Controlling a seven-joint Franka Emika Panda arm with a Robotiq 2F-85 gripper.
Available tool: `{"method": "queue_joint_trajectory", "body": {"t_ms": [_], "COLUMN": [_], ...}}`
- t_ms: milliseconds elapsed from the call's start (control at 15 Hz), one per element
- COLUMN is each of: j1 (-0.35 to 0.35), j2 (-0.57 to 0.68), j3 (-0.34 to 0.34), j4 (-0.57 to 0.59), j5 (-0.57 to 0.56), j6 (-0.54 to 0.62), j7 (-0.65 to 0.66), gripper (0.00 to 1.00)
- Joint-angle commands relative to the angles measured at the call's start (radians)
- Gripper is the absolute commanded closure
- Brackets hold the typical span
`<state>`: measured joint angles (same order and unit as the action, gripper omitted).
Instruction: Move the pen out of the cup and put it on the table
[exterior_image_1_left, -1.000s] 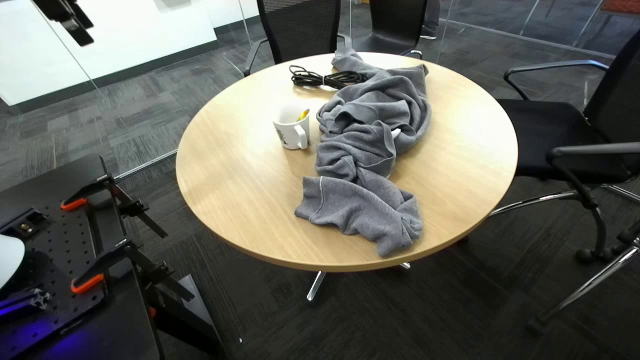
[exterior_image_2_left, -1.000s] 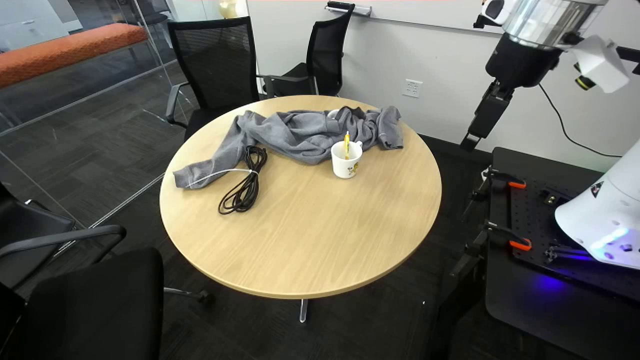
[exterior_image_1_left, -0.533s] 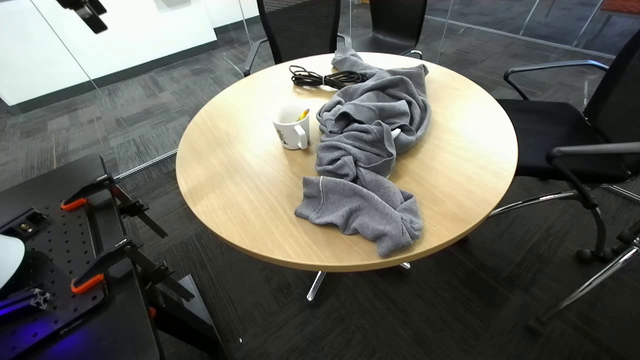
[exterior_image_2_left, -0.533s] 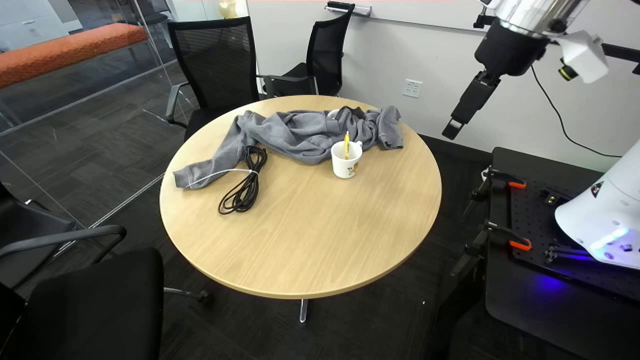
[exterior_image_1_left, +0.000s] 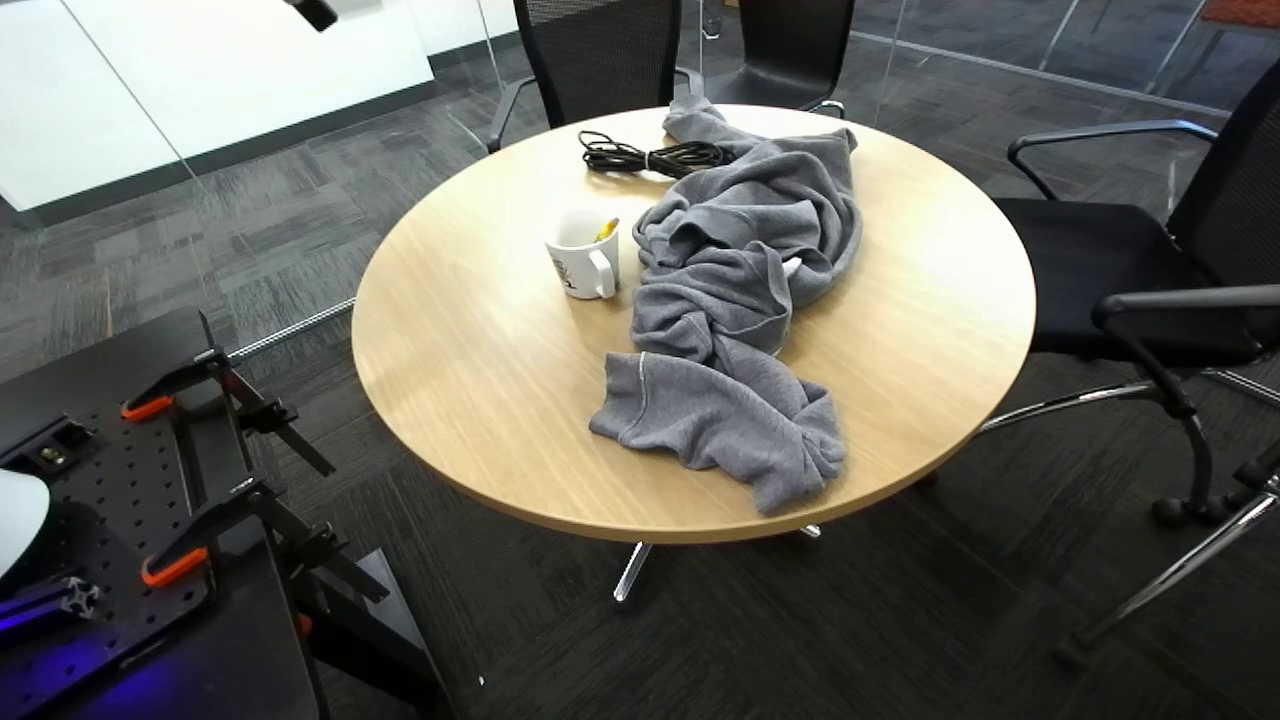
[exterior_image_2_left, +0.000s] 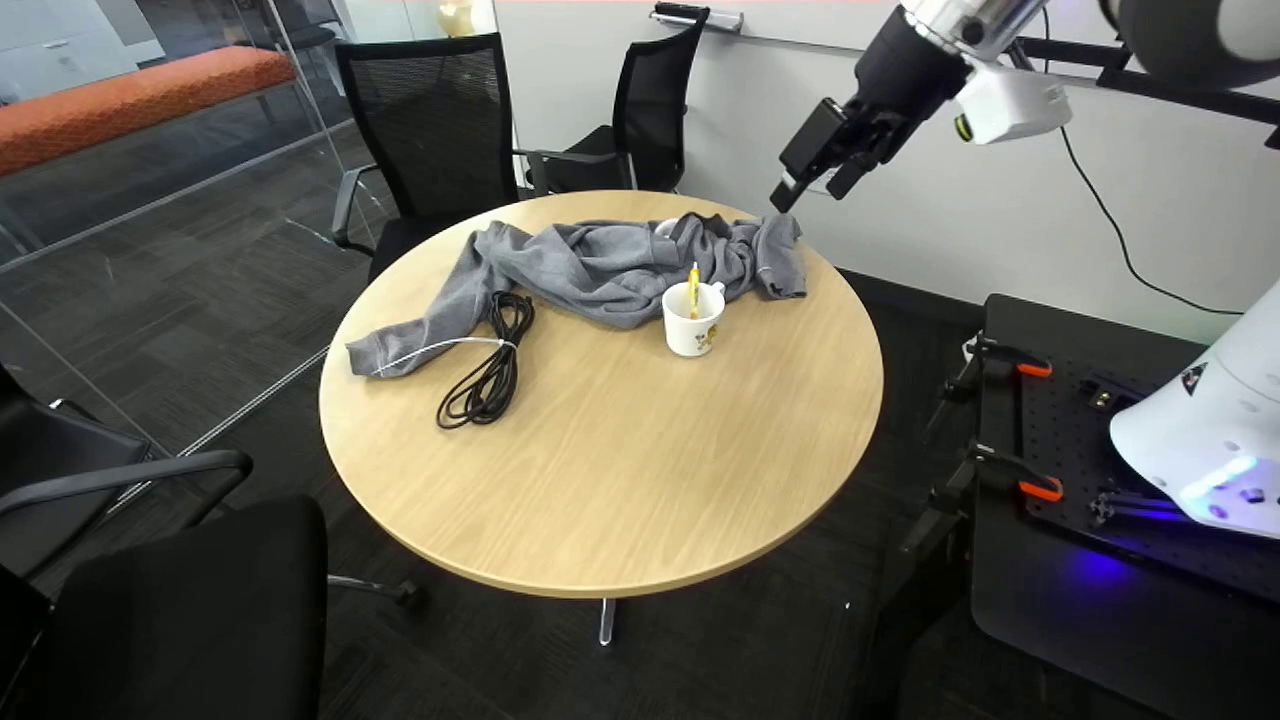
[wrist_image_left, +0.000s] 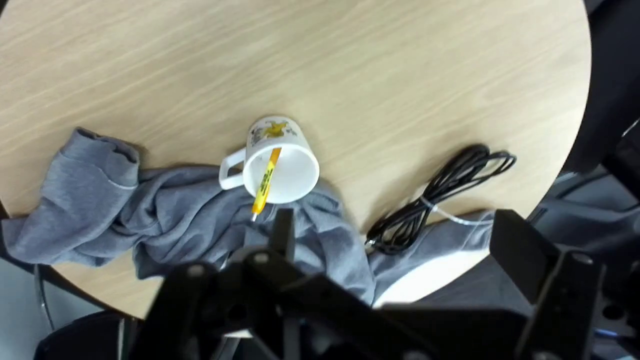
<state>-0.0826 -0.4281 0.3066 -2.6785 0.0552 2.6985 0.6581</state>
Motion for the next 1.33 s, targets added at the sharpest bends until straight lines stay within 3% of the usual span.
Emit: {"method": "queue_joint_trajectory", "body": {"t_ms": [0, 200, 533, 933, 1267], "j1": [-0.184, -0.382, -0.567, -0.623, -0.609], "j2": [0.125, 0.172, 0.240, 0.378, 0.513], "j3": [0.111, 0.254, 0.412, 0.479, 0.458], "j4": [0.081, 0.126, 0.190, 0.245, 0.314], "j5": [-0.191, -0.394, -0.683, -0.838, -0.978], "j6": [0.109, 0.110, 0.053, -0.058, -0.128], "j7": [0.261, 0.505, 0.847, 1.025, 1.127], "gripper": [0.00, 0.00, 0.00, 0.00, 0.00]}}
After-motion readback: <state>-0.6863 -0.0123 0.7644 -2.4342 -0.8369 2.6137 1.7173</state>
